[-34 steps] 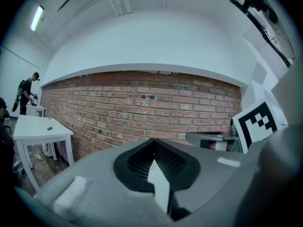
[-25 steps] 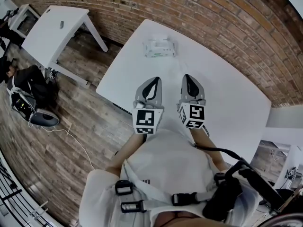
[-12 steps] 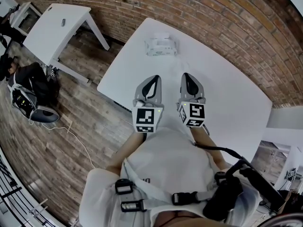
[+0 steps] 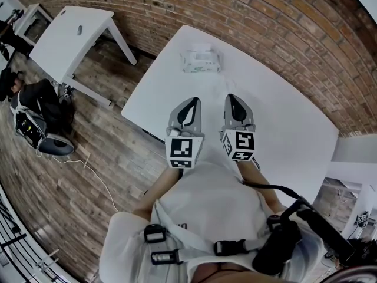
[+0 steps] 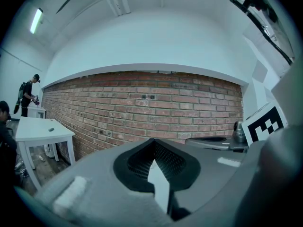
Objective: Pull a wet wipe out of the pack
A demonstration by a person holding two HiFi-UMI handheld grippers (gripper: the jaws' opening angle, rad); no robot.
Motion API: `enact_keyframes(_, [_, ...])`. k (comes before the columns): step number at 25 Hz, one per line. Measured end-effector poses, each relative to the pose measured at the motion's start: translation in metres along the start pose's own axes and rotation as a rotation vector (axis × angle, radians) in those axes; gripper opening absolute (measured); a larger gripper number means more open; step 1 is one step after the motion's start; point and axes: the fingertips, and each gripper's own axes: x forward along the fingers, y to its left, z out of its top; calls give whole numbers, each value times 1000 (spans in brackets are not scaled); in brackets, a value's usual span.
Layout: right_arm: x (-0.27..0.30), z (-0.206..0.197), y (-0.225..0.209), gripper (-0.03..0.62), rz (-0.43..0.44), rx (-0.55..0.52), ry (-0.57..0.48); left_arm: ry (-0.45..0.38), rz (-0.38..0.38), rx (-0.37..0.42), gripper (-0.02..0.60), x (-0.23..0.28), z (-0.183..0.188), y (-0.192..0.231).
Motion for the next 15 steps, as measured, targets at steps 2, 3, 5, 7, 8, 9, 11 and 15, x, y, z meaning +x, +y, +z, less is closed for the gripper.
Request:
enact_keyframes(2, [0, 1, 0, 5, 1, 0, -3, 0, 2, 1, 2, 0, 0, 0])
enact_keyframes(3, [0, 1, 0, 5, 2, 1, -4, 0, 3, 2, 2, 0, 0, 0])
enact_keyframes(5, [-1, 1, -1, 5, 3, 1, -7, 1, 3, 1, 2, 0, 0, -1])
enact_keyframes(7, [-1, 1, -1, 5, 2, 2, -9, 3, 1, 2, 2, 0, -1, -2])
enact_keyframes(8, [-1, 2, -1, 5, 1, 3, -10, 4, -1, 4, 2, 0, -1, -2])
enact_keyframes(9, [-1, 2, -1, 6, -1, 3, -10, 4, -3, 5, 2, 0, -1, -3])
enact_keyframes(11, [-1, 2, -2, 5, -4, 3, -9, 3, -7, 5, 2, 1, -1, -4])
enact_keyframes(15, [0, 1, -3, 5, -5, 3, -5, -2, -11, 3, 2, 3, 1, -5])
